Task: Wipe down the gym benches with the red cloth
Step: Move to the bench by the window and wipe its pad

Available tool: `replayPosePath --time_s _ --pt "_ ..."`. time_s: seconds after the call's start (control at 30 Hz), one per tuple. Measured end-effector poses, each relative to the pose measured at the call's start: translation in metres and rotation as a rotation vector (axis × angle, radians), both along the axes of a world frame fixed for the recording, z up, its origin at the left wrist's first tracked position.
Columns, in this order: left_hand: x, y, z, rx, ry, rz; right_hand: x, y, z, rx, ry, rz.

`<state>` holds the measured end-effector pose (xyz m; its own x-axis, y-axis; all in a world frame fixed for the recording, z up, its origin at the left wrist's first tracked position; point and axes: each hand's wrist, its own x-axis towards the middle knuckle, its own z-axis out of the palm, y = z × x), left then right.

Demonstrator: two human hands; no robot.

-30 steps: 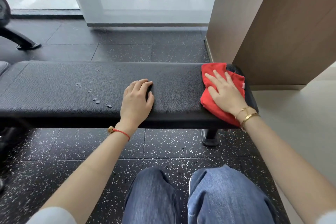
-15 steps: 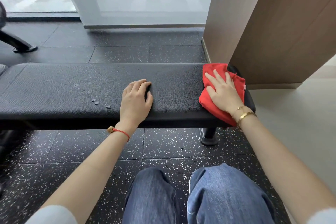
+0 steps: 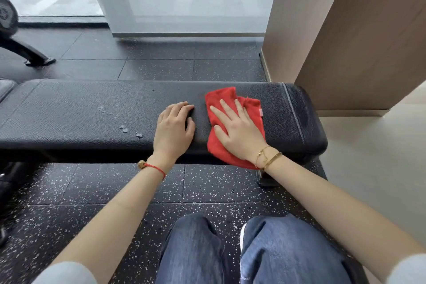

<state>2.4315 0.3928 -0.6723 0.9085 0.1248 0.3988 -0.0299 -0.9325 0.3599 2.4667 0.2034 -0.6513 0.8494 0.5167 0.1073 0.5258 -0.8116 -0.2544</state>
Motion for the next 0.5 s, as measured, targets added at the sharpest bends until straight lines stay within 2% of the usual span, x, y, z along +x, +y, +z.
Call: replayPosePath --time_s 0.13,0.27,0.4,0.5 --pt "0.000 0.000 -0.001 0.010 0.008 0.007 0.020 -0.026 0.001 0.034 0.016 -0.180" --pt "0.001 -0.002 -0.001 0.015 0.014 0.020 0.023 0.010 0.005 0.007 0.033 -0.292" --pt "0.001 -0.003 0.001 0.006 0.014 0.019 -0.010 0.039 0.000 -0.021 -0.036 -0.059" --pt "0.001 -0.001 0.001 0.004 0.017 0.004 -0.015 0.022 -0.001 -0.031 -0.057 0.049"
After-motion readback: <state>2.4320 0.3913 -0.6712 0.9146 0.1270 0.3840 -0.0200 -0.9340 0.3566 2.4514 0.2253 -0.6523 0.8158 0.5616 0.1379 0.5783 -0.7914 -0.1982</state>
